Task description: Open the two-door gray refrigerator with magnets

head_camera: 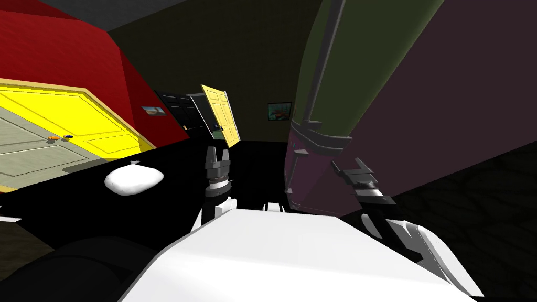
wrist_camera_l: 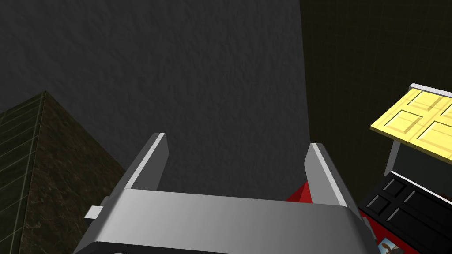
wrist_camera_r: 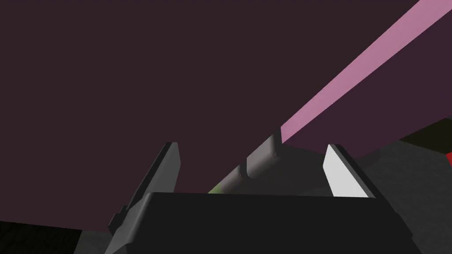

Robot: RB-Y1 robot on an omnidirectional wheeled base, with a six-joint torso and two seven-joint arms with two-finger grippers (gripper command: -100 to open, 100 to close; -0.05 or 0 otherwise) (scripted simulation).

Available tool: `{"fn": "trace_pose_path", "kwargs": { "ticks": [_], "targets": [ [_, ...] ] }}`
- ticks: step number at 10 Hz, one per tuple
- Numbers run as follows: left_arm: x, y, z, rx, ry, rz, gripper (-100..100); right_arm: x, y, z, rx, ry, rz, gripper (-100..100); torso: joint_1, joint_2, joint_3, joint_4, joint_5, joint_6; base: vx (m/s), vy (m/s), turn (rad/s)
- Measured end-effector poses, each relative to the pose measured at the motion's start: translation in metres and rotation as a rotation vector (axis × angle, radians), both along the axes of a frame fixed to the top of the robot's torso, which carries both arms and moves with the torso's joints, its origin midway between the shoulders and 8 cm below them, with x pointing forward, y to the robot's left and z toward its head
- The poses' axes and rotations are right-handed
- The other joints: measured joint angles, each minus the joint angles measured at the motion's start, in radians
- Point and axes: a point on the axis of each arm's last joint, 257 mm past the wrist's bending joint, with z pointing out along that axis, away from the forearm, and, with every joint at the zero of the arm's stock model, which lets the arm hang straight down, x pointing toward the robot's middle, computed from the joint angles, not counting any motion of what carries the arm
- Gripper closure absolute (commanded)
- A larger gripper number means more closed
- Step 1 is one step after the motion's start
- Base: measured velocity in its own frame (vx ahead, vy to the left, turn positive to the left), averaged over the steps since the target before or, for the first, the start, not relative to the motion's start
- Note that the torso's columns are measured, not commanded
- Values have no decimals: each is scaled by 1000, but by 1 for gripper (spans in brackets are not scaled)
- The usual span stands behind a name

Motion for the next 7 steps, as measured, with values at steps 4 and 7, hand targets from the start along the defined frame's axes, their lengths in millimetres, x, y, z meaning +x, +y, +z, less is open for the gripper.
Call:
{"fn": "trace_pose_path", "kwargs": {
  "ticks": [4, 7],
  "targets": [
    [0, 0, 0, 0, 0, 0, 0, 1, -24, -13, -175, 39, -95, -100, -3, -9, -5, -5, -3, -4, 55, 142, -8],
    [0, 0, 0, 0, 0, 0, 0, -3, -46, -20, -324, 79, -173, -100, -9, -16, -9, -9, -7, -5, 44, 157, -13]
  ]
}}
